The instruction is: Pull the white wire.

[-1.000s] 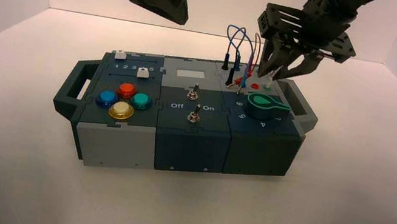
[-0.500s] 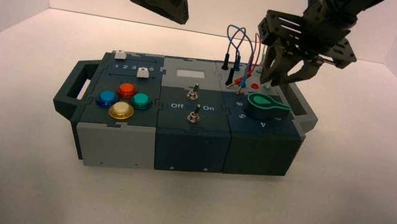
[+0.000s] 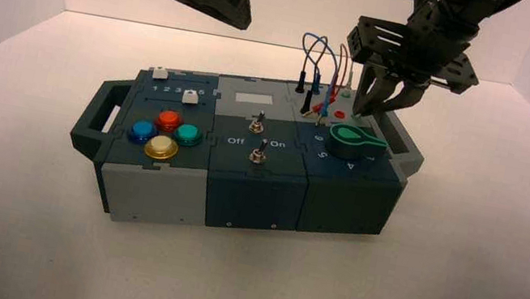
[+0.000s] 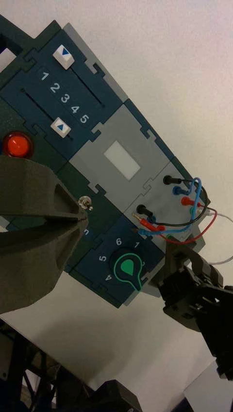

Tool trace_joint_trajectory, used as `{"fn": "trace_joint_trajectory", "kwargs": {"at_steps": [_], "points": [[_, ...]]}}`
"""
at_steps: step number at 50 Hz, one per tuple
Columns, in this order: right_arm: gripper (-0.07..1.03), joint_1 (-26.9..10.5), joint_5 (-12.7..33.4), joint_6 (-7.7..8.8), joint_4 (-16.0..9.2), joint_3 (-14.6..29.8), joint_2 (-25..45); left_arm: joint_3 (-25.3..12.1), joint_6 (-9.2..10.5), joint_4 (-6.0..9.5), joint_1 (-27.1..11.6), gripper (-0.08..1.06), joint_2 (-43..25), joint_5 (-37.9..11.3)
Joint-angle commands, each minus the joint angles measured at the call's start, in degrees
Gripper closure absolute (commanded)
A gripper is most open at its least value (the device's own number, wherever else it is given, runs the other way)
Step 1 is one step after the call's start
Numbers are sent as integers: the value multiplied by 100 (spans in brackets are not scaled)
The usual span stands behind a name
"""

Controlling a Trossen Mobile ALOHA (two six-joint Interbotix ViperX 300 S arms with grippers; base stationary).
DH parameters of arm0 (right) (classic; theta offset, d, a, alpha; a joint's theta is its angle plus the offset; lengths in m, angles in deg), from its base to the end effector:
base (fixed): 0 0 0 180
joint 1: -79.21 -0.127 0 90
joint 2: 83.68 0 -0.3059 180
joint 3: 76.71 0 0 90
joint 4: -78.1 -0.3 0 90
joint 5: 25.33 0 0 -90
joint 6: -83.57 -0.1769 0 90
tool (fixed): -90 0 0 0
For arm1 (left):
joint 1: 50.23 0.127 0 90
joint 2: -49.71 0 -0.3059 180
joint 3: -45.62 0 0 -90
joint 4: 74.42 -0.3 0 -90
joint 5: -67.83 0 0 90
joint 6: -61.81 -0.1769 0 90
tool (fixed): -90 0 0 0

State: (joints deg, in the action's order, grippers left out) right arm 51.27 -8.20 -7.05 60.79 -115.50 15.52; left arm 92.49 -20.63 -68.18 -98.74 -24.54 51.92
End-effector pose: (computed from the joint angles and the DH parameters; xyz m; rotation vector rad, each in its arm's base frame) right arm 0.2806 0.1664 0.0472 0.0357 1.1766 0.3395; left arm 0.1912 -0.2241 0.1372 0.1246 0.8634 -0.7249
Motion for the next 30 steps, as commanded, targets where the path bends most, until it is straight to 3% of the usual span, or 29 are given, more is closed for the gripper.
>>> {"fn": "trace_joint_trajectory", "kwargs": {"at_steps": [1,16,25,27,30], "points": [[99,-26,9,-26,-26,79,-677,-35,9,-9,-18,101,70,62],[99,545,211,0,44,-35,-1020,-53,9,-9,-18,101,88,123],[98,817,202,0,308,-167,-1011,-88,9,-9,-18,101,123,123],[94,817,202,0,334,-149,-1002,-105,9,-9,0,101,123,132],[71,809,211,0,316,-123,-1020,-123,9,-9,9,101,132,132]]}}
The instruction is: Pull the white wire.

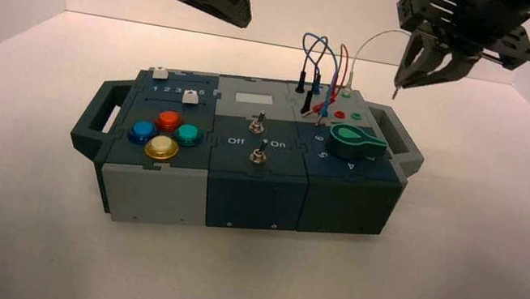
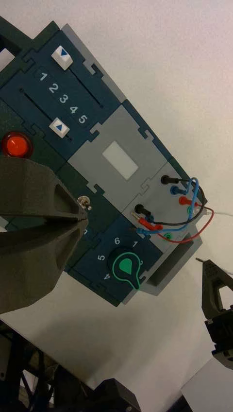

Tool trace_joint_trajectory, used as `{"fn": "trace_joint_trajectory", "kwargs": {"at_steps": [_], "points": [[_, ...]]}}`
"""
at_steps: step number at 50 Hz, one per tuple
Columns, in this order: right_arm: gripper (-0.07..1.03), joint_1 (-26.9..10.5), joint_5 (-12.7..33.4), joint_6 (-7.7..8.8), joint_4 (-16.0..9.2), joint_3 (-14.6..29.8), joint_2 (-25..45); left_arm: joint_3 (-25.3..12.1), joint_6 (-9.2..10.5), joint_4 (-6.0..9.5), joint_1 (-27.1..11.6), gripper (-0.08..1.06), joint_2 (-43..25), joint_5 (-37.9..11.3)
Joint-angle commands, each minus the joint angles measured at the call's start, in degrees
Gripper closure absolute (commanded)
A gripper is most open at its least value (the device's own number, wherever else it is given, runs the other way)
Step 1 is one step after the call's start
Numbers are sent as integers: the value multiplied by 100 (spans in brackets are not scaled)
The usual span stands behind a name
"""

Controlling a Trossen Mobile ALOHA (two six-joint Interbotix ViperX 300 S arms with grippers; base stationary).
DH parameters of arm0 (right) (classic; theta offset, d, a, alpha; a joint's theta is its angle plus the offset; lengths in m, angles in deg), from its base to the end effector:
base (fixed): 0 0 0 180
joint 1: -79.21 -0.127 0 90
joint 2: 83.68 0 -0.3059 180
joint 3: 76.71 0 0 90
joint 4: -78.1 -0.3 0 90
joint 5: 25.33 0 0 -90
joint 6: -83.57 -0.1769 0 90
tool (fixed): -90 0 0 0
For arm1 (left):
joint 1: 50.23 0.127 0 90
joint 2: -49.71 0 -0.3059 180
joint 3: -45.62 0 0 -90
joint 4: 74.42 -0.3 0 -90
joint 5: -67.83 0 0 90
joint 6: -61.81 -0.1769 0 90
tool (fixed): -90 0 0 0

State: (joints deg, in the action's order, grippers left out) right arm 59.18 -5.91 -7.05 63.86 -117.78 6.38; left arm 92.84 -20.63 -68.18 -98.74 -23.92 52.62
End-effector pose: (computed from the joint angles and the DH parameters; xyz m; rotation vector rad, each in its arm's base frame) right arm 0.2905 0.1213 0.0829 0.0790 1.0846 0.2598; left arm 0.1911 -0.2237 0.1395 0.1173 0.8477 -0.7277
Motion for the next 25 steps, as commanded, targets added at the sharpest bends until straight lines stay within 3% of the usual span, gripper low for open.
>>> {"fn": "trace_joint_trajectory", "kwargs": {"at_steps": [1,2,5,17,25], "points": [[61,26,0,-9,0,114,-114,-167,9,-18,9,101,70,62],[52,18,0,0,-9,123,-123,-167,0,-18,9,101,70,62],[37,18,35,9,-9,114,-158,-176,0,-26,9,101,70,62],[38,-18,211,70,9,35,-510,-176,0,-35,53,101,70,88],[38,-18,220,105,79,-97,-958,-176,-70,-123,105,101,88,97]]}}
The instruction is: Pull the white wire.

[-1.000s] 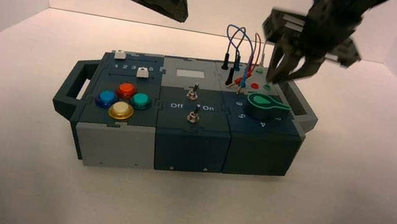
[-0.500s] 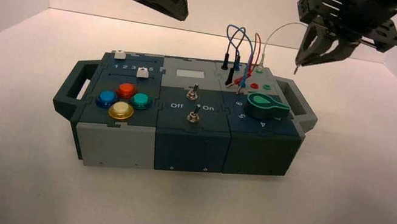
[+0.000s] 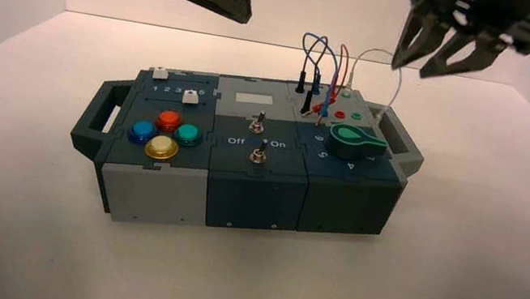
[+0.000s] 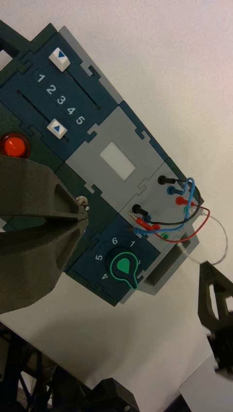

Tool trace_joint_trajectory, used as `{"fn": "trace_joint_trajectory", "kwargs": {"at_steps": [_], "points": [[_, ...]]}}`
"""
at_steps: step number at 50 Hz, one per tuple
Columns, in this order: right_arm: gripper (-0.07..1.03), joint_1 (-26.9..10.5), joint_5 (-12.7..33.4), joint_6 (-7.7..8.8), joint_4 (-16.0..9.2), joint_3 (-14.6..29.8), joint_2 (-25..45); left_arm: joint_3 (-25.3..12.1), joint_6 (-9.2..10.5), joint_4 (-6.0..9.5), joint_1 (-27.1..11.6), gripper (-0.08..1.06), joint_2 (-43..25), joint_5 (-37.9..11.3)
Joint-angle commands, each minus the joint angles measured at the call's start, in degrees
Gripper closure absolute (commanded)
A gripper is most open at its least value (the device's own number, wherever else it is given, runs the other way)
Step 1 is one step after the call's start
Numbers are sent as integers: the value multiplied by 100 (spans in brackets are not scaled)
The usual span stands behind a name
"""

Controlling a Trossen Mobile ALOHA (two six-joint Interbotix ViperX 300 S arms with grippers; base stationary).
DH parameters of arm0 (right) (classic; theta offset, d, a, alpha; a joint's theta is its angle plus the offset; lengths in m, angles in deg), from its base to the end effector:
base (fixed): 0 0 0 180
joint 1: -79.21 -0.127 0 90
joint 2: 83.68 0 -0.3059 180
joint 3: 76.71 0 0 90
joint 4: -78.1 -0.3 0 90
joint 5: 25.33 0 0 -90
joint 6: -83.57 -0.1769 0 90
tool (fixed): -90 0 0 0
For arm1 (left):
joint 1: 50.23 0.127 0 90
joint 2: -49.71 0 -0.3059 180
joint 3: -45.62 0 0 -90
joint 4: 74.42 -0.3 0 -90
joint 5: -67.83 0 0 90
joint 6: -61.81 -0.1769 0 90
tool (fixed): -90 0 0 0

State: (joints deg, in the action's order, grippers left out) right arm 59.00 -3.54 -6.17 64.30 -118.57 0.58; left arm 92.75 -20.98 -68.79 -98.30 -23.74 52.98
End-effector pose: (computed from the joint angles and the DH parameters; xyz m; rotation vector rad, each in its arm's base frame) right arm 0.2825 0.1207 0.1062 0.0653 1.0371 0.2915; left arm 0.1941 -0.2227 0.1418 0.1250 0.8312 -0.7268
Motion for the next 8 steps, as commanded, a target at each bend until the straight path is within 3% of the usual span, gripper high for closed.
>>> {"fn": "trace_joint_trajectory", "kwargs": {"at_steps": [1,8], "points": [[38,0,-18,18,44,-44,-431,-176,-44,-70,70,101,70,62],[38,18,-9,26,123,-79,-633,-246,-62,-114,158,101,35,105]]}}
